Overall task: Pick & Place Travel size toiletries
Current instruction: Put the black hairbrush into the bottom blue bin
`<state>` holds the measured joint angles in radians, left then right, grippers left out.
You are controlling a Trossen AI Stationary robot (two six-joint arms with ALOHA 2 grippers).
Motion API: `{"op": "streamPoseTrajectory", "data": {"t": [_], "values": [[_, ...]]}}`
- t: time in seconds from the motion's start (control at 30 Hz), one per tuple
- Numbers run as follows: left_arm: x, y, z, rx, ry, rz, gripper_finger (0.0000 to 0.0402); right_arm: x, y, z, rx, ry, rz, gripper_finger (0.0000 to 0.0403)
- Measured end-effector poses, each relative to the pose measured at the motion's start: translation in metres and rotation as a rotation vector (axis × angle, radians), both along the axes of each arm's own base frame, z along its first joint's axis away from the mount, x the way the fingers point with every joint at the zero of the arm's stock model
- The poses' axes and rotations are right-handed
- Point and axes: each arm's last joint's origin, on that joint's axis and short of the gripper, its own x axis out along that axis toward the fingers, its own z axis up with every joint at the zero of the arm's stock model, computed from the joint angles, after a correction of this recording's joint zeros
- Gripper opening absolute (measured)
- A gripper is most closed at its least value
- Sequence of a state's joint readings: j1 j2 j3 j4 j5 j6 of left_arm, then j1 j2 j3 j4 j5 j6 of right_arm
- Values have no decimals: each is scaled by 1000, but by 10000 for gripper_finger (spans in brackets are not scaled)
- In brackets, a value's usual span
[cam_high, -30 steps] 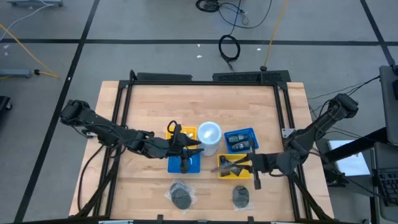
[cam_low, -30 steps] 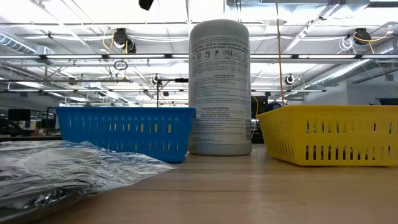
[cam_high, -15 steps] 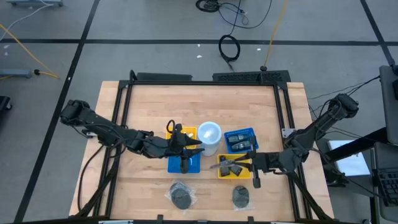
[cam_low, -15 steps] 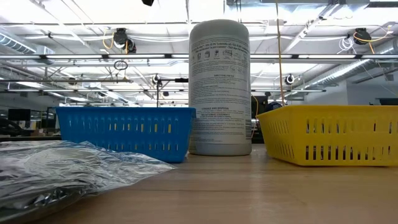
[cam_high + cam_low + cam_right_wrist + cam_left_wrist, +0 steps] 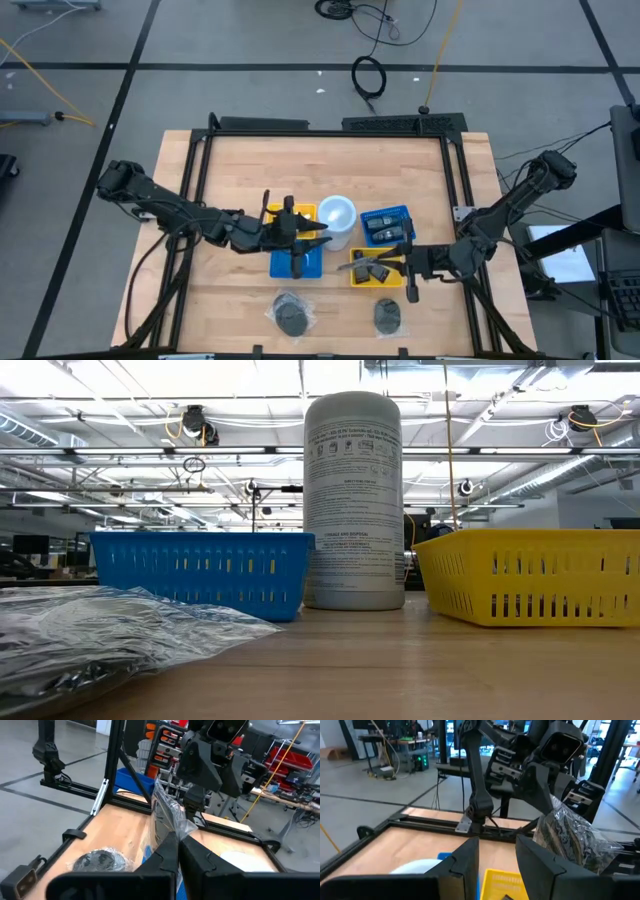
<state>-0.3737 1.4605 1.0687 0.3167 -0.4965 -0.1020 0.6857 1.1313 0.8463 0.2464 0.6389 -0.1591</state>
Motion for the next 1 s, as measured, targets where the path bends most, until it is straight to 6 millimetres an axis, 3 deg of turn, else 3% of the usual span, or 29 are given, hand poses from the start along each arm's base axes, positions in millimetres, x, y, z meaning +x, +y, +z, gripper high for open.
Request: {"op": "streamPoseTrajectory", "data": {"t": [0.33, 0.73, 1.0], "values": [[1, 3, 2, 11, -20, 10, 129, 6, -11, 7, -90, -61, -124, 0], [9, 28, 5, 108, -29, 83, 129, 18, -38, 9, -189, -52, -232, 0], [10, 30, 4, 111, -17, 43, 129, 27, -54, 8, -171, -43, -182, 0]]}}
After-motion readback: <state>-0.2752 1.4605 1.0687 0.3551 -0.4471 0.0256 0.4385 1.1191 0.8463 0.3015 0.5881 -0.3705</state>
